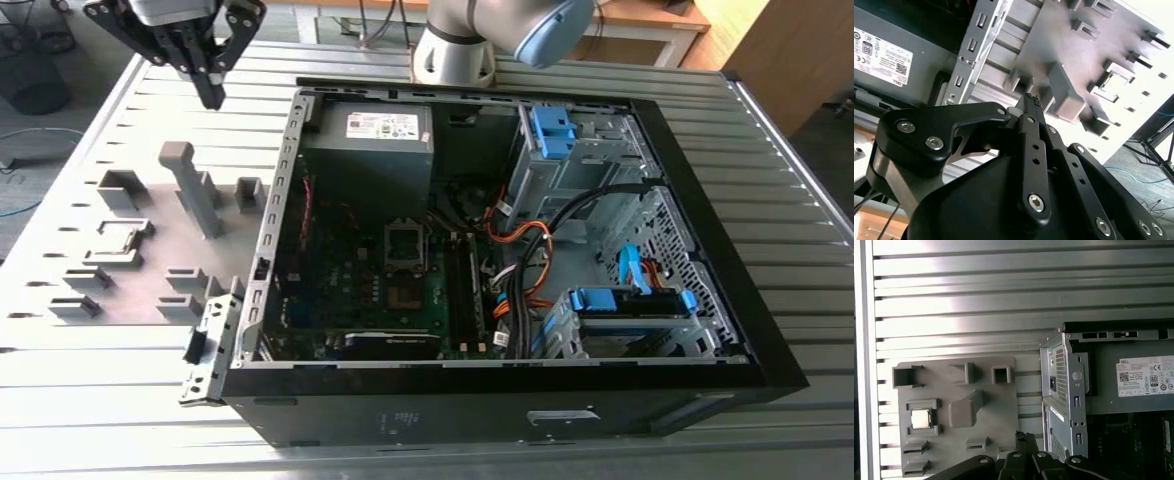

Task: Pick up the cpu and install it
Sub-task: 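Reach for the cpu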

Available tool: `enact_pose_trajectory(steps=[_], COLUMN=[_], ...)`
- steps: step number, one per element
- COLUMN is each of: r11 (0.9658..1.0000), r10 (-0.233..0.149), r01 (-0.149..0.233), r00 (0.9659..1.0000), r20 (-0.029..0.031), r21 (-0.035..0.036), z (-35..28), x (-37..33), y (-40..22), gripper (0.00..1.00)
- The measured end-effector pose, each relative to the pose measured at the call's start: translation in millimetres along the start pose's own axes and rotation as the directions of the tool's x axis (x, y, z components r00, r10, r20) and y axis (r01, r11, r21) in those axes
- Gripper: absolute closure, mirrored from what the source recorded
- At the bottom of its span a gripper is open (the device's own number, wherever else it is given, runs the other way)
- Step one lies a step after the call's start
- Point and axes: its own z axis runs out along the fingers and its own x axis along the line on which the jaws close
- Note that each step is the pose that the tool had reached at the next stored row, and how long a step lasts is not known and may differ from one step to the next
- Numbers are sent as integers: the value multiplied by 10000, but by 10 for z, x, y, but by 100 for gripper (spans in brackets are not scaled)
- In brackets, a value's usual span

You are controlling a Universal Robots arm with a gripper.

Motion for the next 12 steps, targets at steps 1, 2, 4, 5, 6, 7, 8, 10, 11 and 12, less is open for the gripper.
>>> enact_pose_trajectory(steps=[1, 2, 4, 5, 6, 7, 8, 10, 11, 12], r11=[10000, 10000, 10000, 10000, 10000, 10000, 10000, 10000, 10000, 10000], r10=[2, 3, 3, 3, 3, 3, 5, 6, 6, 6], r01=[-2, -3, -3, -3, -3, -3, -5, -6, -6, -6], r00=[10000, 10000, 10000, 10000, 10000, 10000, 10000, 10000, 10000, 10000], r20=[0, 0, -1, -1, 0, 1, 0, 0, -1, 0], r21=[0, 0, 1, 1, 1, 0, 0, 1, 1, 1], z=[1, 2, 4, 5, 7, 8, 10, 12, 13, 14], x=[35, 68, 134, 168, 200, 232, 263, 326, 357, 388], y=[-2, -4, -9, -11, -14, -15, -17, -22, -24, -26], gripper=[89, 89, 89, 89, 89, 89, 89, 89, 89, 89])
